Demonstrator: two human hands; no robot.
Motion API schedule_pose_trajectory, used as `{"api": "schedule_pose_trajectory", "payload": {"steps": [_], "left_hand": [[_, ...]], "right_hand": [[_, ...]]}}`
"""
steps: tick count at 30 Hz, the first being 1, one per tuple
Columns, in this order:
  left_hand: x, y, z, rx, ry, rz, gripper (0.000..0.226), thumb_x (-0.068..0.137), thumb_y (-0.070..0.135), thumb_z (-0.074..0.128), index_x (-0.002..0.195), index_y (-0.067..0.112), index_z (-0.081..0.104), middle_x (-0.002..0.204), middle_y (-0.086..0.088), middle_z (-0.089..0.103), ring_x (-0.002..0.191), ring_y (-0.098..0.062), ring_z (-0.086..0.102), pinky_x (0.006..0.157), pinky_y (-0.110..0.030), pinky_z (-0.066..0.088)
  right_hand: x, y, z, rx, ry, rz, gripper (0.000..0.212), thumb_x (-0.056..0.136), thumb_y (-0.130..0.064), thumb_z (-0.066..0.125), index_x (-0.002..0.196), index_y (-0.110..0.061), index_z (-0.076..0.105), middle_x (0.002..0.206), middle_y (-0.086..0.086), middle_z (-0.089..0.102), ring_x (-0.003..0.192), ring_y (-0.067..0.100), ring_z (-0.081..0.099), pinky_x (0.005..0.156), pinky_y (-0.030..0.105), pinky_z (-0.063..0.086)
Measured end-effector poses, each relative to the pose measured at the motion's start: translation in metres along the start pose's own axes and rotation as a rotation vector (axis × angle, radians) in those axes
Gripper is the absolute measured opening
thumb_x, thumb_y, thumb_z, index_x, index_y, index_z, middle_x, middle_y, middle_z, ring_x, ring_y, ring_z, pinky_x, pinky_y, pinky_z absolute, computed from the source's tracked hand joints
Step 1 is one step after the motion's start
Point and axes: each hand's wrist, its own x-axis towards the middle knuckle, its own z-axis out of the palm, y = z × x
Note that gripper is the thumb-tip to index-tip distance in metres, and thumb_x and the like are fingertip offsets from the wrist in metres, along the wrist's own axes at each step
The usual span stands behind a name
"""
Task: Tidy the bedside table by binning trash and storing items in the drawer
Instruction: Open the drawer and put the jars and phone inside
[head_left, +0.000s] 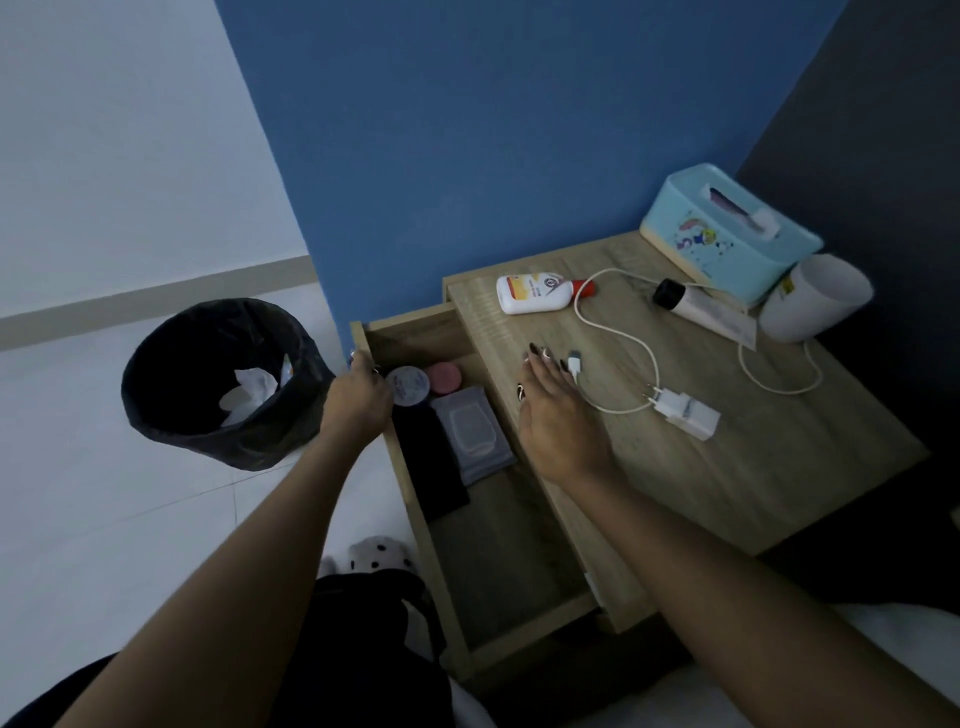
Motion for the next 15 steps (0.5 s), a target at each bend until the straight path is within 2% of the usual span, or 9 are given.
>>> {"api": "schedule_pose_trajectory", "payload": {"steps": [4,9,15], "left_hand": [[0.003,0.017,0.013,-0.004,-0.021,0.033,0.045,0.097,0.021,0.031,0.14,0.007,0.03,0.114,-0.028,0.061,0.099,-0.044,0.059,0.084,-0.046,0.051],[0.008,0.043,0.025,-0.003,-0.075,0.089,0.047,0.099,0.019,0.03,0.143,0.003,0.025,0.121,-0.033,0.056,0.107,-0.048,0.054,0.08,-0.043,0.042],[0.016,0.075,0.038,-0.096,-0.131,0.093,0.048,0.098,0.019,0.03,0.142,0.0,0.028,0.121,-0.028,0.058,0.108,-0.045,0.055,0.09,-0.047,0.047]], "right_hand": [[-0.002,0.001,-0.001,-0.021,-0.001,-0.022,0.054,0.093,-0.022,0.027,0.139,0.001,0.044,0.147,0.015,0.045,0.14,0.027,0.037,0.115,0.042,0.031],[-0.001,0.002,0.001,-0.012,0.006,-0.011,0.057,0.093,-0.025,0.022,0.142,-0.002,0.041,0.15,0.013,0.041,0.143,0.025,0.032,0.116,0.041,0.03],[-0.002,0.001,0.004,0.045,0.052,-0.001,0.051,0.093,-0.018,0.032,0.14,-0.001,0.045,0.148,0.013,0.044,0.142,0.026,0.034,0.115,0.041,0.031]]}}
